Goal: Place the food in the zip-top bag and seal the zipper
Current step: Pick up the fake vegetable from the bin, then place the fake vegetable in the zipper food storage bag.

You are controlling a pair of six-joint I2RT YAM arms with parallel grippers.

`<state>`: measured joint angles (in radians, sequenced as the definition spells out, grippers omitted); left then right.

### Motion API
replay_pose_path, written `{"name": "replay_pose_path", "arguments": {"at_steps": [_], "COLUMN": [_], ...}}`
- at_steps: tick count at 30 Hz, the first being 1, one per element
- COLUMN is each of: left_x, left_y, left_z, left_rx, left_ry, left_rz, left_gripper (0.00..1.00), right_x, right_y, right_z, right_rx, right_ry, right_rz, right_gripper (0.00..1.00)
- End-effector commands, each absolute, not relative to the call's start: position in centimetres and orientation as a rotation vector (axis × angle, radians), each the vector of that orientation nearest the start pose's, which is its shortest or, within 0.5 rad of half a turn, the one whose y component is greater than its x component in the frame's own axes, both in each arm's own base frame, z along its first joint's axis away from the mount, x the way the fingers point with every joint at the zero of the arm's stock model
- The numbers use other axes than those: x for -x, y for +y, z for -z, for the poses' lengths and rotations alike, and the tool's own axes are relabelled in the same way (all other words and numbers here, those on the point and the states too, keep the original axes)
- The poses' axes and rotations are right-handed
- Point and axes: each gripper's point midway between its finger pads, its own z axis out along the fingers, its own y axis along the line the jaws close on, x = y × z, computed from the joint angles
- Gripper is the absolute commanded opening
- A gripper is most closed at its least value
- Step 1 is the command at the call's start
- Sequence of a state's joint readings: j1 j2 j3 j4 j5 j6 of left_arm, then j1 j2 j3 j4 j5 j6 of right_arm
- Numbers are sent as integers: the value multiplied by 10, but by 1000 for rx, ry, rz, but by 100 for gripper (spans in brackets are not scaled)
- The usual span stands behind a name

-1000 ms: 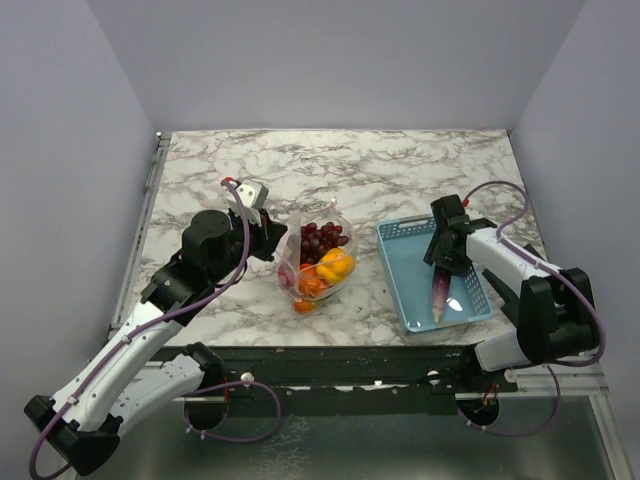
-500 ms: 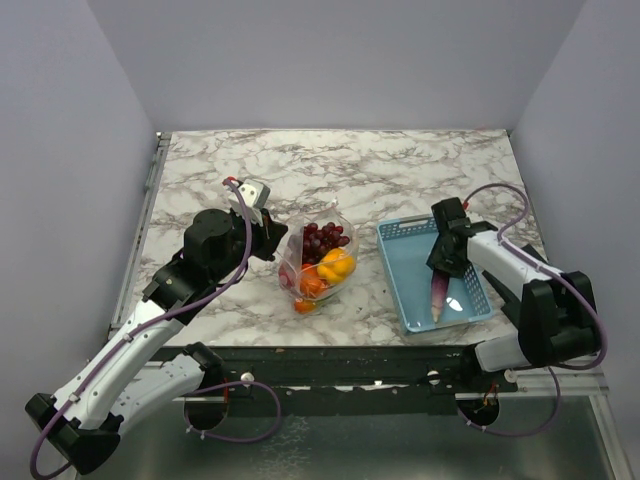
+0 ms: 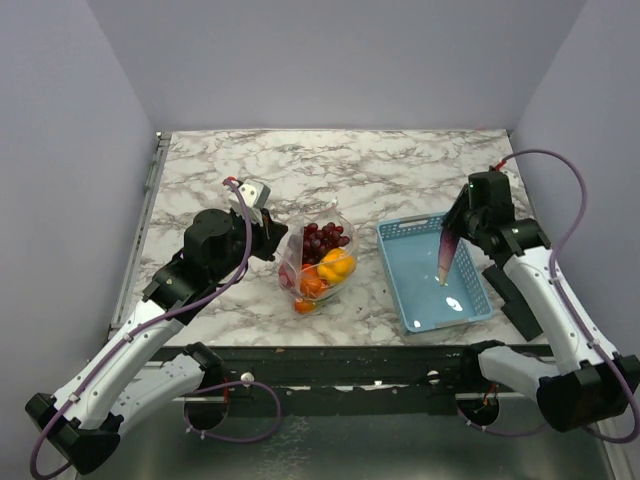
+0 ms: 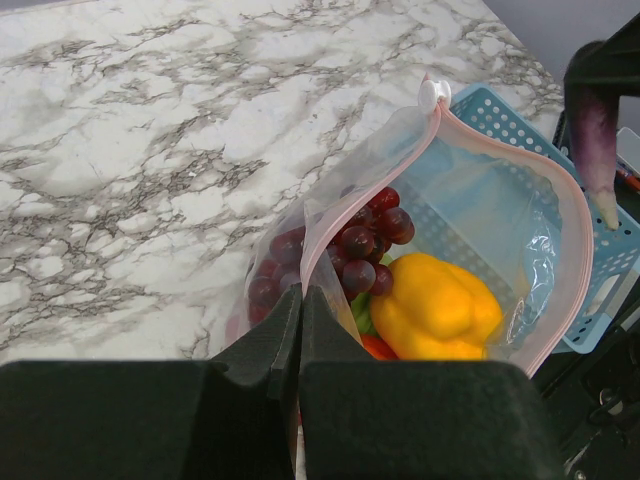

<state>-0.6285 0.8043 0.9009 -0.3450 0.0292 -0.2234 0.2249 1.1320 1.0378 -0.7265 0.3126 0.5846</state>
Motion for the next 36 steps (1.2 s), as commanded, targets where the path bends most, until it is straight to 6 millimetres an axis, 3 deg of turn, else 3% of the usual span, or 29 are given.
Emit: {"name": "replay_pose_path", "arguments": {"at_steps": [1,9,22,29,36], "left_x": [-241,-241,-239,-240,-239], "left_y": [-191,-192,-196,-200,-201], "left_z": [-281,-279,-281,-284,-298], "left_rx": [-401,-404,-429,-439,-434], "left_ry": [1832,1838,1829,1830,1814], "left_rz": [612,611,637,648,666], "left_gripper": [0,0,0,0,0], "right_x": [-307,-311,-300,-290,-280], "right_y": [51,87,151,197,247], "right_z": [-249,-339,-438,-475,-489], "right_rx": [-466,-326,-134,-25,71], "right_ry": [2120,1841,1504,1343,1245], "right_rz": [-194,-503,-935,-1064,-1161], "right_gripper": [1,1,1,1,1]}}
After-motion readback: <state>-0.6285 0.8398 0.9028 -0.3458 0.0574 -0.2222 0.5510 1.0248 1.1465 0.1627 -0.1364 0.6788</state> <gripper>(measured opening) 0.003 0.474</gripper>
